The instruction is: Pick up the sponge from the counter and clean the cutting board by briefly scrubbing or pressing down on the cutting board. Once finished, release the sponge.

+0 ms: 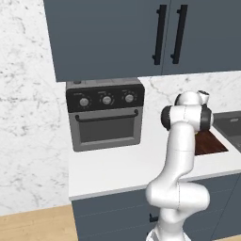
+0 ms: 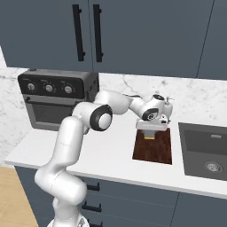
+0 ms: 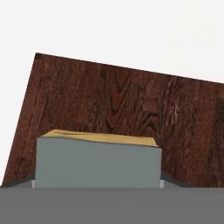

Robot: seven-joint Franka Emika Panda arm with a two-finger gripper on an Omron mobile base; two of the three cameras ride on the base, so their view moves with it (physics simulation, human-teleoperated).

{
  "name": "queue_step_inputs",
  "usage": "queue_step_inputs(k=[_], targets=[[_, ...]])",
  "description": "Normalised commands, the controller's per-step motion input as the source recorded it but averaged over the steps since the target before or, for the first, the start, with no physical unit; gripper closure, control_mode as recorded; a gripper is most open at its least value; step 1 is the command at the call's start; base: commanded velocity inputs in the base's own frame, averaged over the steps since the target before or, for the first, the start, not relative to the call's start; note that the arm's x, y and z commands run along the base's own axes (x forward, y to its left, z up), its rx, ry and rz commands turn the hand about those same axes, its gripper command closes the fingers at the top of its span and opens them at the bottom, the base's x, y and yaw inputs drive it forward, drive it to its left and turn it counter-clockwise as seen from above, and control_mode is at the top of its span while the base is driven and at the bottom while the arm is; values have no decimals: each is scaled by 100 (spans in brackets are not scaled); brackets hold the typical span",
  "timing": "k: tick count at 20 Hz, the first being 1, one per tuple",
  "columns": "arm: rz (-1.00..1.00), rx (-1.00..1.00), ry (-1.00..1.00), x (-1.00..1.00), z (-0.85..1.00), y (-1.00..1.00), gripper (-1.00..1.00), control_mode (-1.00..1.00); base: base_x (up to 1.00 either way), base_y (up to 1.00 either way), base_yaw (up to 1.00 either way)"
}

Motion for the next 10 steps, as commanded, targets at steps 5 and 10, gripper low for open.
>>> queue_step_inputs(k=[5, 10], targets=[[1, 1, 0, 0, -35, -32, 100, -100, 0, 0, 0], [3, 0, 0, -31, -37, -4, 100, -100, 0, 0, 0]])
